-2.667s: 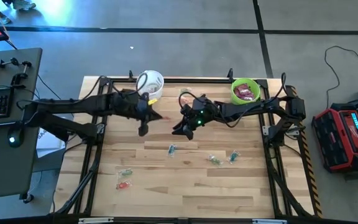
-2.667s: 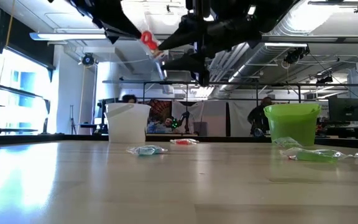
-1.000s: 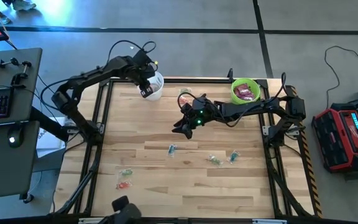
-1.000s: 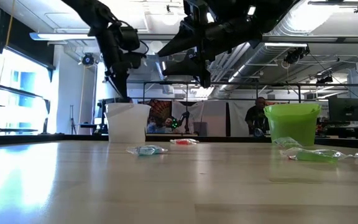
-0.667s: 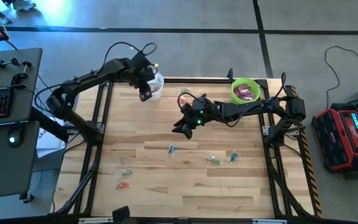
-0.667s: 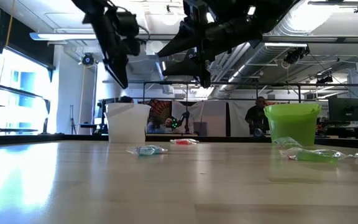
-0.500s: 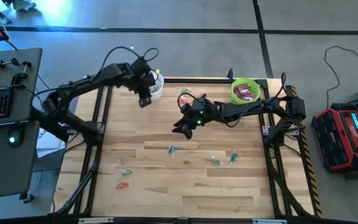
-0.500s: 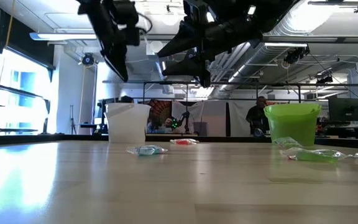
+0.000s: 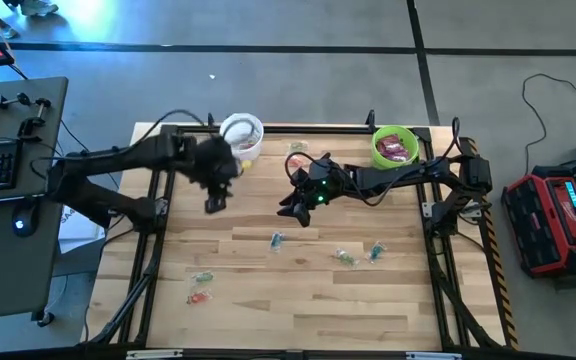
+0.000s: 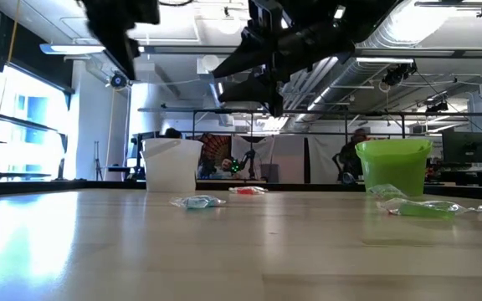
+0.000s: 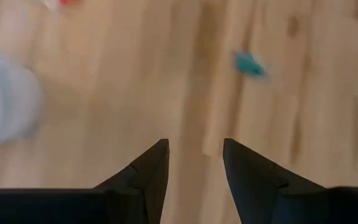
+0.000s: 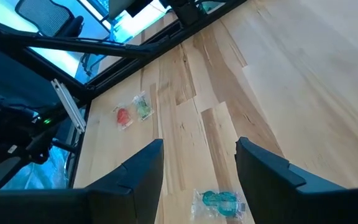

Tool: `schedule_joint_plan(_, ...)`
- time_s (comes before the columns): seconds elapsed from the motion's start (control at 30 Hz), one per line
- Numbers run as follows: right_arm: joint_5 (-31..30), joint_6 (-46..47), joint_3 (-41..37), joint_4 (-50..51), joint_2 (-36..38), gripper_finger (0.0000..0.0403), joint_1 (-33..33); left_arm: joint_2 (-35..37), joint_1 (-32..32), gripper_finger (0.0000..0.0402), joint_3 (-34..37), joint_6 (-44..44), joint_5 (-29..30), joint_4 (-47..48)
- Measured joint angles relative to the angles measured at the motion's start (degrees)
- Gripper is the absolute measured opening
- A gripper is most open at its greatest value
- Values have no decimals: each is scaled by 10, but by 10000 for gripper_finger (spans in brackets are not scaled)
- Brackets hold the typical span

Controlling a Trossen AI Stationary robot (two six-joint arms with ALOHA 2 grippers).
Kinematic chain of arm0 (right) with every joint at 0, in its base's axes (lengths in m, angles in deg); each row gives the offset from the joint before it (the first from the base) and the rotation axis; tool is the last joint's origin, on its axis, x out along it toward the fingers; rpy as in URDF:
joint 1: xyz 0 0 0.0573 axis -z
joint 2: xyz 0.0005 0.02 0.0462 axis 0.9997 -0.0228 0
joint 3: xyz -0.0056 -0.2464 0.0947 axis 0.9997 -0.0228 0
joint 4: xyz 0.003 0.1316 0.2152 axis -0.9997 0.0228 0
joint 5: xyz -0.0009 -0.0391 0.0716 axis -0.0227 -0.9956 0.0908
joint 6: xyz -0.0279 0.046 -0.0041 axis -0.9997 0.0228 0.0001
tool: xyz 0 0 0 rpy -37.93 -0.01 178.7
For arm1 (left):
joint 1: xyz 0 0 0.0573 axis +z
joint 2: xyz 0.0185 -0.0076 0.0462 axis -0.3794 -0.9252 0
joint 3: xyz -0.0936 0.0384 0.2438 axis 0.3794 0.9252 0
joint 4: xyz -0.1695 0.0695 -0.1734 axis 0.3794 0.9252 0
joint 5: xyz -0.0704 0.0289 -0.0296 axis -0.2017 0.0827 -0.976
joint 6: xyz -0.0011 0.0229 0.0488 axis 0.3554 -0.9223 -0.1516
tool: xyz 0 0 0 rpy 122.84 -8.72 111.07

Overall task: Sort candy by brand, put in halloween buckets
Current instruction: Put the red gummy into the white bucket

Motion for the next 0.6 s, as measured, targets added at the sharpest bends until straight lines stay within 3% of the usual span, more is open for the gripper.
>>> schedule_joint_plan(0.3, 1, -35, 0, 17, 0, 185, -10, 18, -219, 145, 34, 219, 9, 13)
schedule_joint_plan(0.6, 0, -78, 0, 56, 0, 185, -44, -20, -449, 145, 35, 469, 20, 10)
